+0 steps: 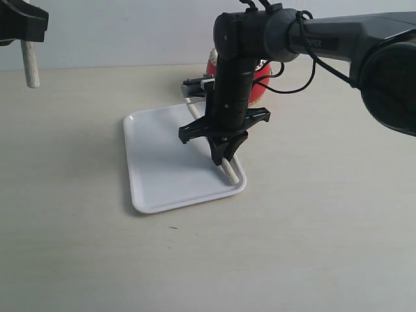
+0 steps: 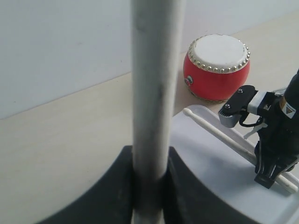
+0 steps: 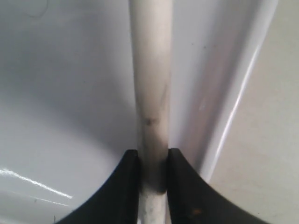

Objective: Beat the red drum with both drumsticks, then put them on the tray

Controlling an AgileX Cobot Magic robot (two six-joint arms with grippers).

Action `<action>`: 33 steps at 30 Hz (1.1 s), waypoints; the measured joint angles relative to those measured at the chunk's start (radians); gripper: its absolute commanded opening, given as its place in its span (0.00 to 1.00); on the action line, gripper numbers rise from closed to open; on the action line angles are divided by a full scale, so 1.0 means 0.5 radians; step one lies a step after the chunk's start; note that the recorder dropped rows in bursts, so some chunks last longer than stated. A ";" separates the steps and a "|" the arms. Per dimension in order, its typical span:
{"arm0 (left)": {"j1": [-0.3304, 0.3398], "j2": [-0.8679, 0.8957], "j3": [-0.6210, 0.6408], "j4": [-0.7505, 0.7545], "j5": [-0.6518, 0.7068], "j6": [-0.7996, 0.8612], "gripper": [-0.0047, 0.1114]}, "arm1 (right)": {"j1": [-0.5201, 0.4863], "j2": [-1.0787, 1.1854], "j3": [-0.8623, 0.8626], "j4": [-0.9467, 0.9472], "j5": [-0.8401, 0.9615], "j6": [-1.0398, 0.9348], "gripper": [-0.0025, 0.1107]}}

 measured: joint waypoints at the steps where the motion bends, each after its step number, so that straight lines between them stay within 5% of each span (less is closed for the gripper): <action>1: 0.000 0.000 0.000 0.000 0.000 0.000 0.04 | 0.000 0.000 0.000 0.000 0.000 0.000 0.02; 8: 0.000 0.000 0.000 0.000 0.000 0.000 0.04 | 0.000 0.000 0.000 0.000 0.000 0.000 0.06; 20: 0.000 0.000 0.000 -0.004 0.009 -0.060 0.04 | 0.000 0.008 0.000 -0.009 0.000 -0.004 0.47; 33: 0.038 0.301 -0.007 -0.478 0.123 0.557 0.04 | 0.000 -0.242 -0.008 -0.022 0.000 -0.235 0.48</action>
